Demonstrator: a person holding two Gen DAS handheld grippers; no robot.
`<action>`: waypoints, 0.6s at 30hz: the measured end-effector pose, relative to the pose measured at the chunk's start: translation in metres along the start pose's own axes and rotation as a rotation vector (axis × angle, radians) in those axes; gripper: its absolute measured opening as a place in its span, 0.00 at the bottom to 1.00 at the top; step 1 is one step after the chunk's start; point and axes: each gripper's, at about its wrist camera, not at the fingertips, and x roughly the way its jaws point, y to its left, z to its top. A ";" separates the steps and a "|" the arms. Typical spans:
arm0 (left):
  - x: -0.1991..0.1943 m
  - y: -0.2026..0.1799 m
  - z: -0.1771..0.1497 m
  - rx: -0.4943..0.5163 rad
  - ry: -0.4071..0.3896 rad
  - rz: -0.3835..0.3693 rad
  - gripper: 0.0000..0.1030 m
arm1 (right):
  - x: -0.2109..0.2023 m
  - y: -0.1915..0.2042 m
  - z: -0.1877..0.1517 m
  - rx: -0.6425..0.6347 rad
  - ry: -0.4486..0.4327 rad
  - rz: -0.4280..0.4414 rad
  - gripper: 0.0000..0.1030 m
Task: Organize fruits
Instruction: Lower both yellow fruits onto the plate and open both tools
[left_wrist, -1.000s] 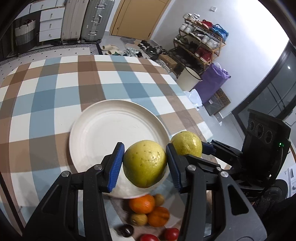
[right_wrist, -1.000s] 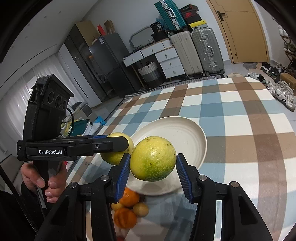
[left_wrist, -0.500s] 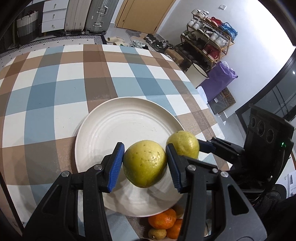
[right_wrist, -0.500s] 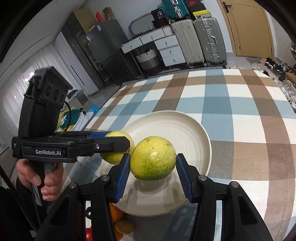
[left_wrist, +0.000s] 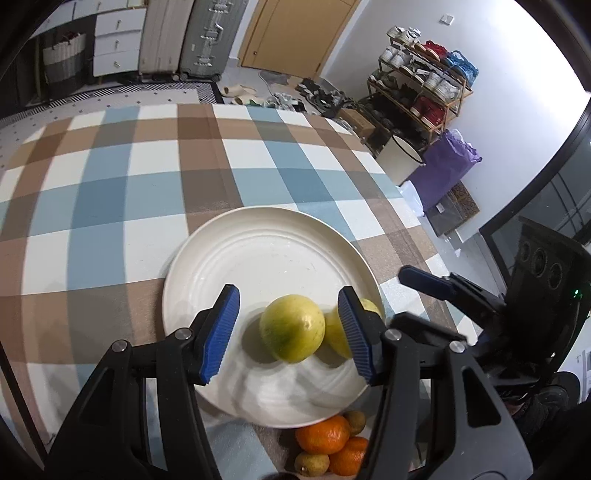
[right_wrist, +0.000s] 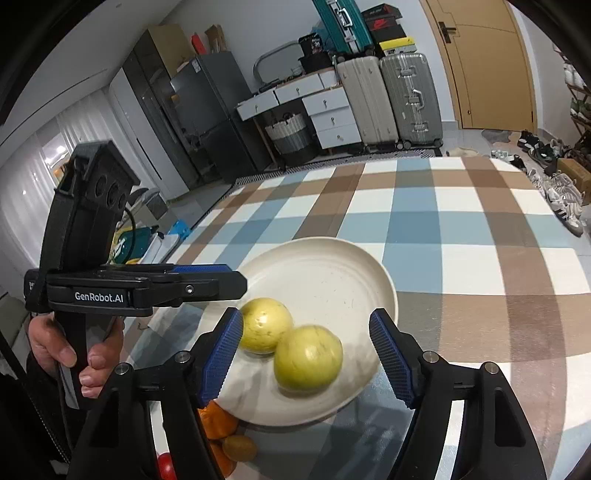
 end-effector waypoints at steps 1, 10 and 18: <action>-0.005 -0.001 -0.002 0.002 -0.009 0.008 0.51 | -0.004 0.000 0.000 0.005 -0.010 -0.002 0.71; -0.059 -0.017 -0.024 0.019 -0.115 0.129 0.77 | -0.043 0.020 -0.004 -0.021 -0.097 -0.010 0.71; -0.106 -0.040 -0.051 0.048 -0.200 0.206 0.89 | -0.077 0.045 -0.018 -0.044 -0.157 -0.011 0.82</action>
